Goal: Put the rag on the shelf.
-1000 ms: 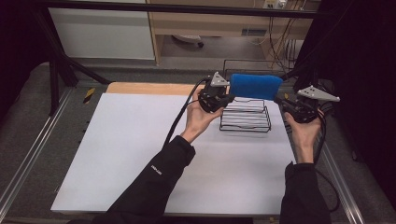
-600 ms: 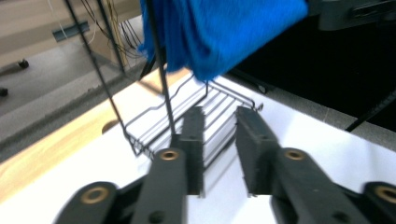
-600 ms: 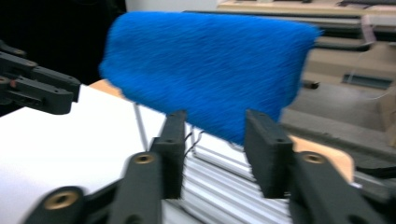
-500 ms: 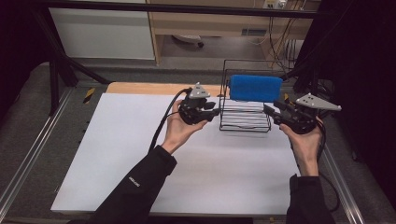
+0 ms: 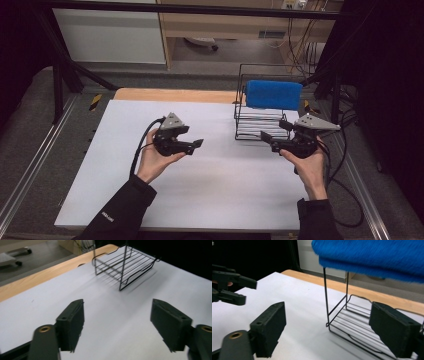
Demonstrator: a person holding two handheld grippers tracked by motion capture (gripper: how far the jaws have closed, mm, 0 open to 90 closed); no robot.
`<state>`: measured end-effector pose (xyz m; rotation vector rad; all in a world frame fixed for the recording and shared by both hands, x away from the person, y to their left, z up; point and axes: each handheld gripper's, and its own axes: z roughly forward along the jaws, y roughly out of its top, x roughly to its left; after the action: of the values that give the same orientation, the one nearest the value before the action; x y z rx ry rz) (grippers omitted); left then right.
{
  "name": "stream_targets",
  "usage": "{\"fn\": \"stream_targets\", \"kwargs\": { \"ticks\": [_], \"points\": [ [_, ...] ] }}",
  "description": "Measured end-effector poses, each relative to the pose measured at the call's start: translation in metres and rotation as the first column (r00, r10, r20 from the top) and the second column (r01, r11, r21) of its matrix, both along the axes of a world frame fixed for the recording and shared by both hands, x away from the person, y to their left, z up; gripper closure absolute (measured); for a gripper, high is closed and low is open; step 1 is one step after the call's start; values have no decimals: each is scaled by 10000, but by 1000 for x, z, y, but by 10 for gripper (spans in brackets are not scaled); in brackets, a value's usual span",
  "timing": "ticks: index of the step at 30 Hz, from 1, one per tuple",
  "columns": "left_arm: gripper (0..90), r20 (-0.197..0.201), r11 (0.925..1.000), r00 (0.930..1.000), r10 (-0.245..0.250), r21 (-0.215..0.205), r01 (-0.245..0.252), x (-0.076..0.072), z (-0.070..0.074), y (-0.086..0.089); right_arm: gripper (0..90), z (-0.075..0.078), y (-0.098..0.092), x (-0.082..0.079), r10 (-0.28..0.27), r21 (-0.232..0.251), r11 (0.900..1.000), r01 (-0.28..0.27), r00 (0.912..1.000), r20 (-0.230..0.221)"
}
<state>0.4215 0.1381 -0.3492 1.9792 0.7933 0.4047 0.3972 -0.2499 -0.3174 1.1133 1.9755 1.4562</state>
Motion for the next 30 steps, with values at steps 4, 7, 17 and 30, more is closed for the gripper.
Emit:
{"fn": "stream_targets", "kwargs": {
  "ticks": [4,7,17,30],
  "points": [
    [172,36,9985,9985,553,-27,-553,-11,-16,27,90,-12,6,-2,121,12,9999,-121,9996,-259],
    [130,-26,9964,9964,846,66,-846,-19,-26,44,68,-22,11,-5,227,24,9997,-226,9989,-417],
    [96,-331,9886,9895,1407,587,-1386,-43,-61,85,27,-60,15,-15,670,-52,9977,-680,9917,-1101],
    [100,-727,9910,9902,1193,693,-1144,-59,-84,113,8,-105,3,-32,923,-161,9951,-973,9760,-1974]
  ]
}}
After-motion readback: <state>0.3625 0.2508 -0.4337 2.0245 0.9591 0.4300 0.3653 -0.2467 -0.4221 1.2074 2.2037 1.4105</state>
